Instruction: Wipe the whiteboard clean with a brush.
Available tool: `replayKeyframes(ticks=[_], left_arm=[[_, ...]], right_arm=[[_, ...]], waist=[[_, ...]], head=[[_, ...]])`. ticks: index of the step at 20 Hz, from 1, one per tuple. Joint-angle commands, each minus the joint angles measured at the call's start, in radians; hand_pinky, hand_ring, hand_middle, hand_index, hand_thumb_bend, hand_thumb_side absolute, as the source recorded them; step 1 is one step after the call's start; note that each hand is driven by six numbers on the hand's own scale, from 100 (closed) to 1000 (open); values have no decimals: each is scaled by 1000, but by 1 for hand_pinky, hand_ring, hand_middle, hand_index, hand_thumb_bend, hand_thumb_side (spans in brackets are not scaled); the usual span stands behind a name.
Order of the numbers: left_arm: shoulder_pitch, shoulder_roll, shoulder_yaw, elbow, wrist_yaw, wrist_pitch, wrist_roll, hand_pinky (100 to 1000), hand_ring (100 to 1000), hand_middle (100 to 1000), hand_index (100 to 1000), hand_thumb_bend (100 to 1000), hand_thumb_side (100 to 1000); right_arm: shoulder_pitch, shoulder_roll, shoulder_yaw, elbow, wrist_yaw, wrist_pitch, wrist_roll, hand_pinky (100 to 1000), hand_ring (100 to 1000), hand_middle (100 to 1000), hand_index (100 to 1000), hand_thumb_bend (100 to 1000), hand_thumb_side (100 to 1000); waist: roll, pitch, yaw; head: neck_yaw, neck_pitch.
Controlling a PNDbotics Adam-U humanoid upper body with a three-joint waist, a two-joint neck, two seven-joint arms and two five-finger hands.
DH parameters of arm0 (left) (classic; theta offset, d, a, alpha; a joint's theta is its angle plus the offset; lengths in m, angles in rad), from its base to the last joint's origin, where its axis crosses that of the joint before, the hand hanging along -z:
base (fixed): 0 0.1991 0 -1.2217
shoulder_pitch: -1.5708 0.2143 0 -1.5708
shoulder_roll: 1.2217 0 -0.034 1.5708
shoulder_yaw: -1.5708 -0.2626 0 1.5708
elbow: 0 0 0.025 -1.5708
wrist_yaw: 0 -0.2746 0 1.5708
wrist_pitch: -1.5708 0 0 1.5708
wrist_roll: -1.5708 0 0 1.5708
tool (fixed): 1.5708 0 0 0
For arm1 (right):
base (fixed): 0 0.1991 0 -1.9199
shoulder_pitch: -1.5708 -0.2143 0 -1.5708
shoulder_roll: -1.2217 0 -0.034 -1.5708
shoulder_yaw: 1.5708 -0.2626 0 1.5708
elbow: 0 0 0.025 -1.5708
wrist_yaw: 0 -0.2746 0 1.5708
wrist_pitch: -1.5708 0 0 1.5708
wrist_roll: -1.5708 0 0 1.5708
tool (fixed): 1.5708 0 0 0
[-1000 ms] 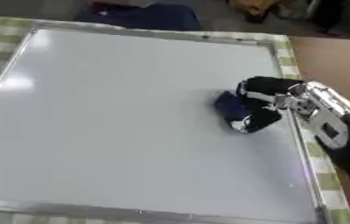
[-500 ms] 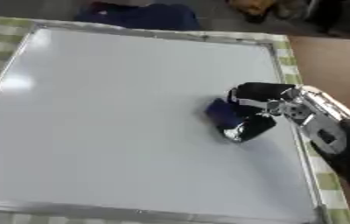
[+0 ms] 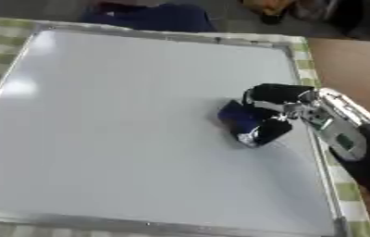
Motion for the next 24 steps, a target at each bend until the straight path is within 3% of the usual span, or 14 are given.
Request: replayKeyframes(ticks=[1,12,24], left_arm=[[-10,15,10,-20,-4,-3,-2,540,633,589,536,100,999],[-14,16,10,-20,-8,-10,-2,540,632,589,534,100,998],[-16,16,9,-20,-9,-9,-4,540,631,590,534,100,1000]], right_arm=[[-17,-36,-29,32,25,8,-26,205,310,153,285,100,585],[-32,-46,-75,164,76,39,-97,205,313,156,289,100,585],[-45,-58,-90,180,86,54,-149,199,304,150,288,100,584]], waist=[[5,-14,2],[11,1,7],[9,3,5]], head=[[0,-6],[-1,-19],[1,-18]])
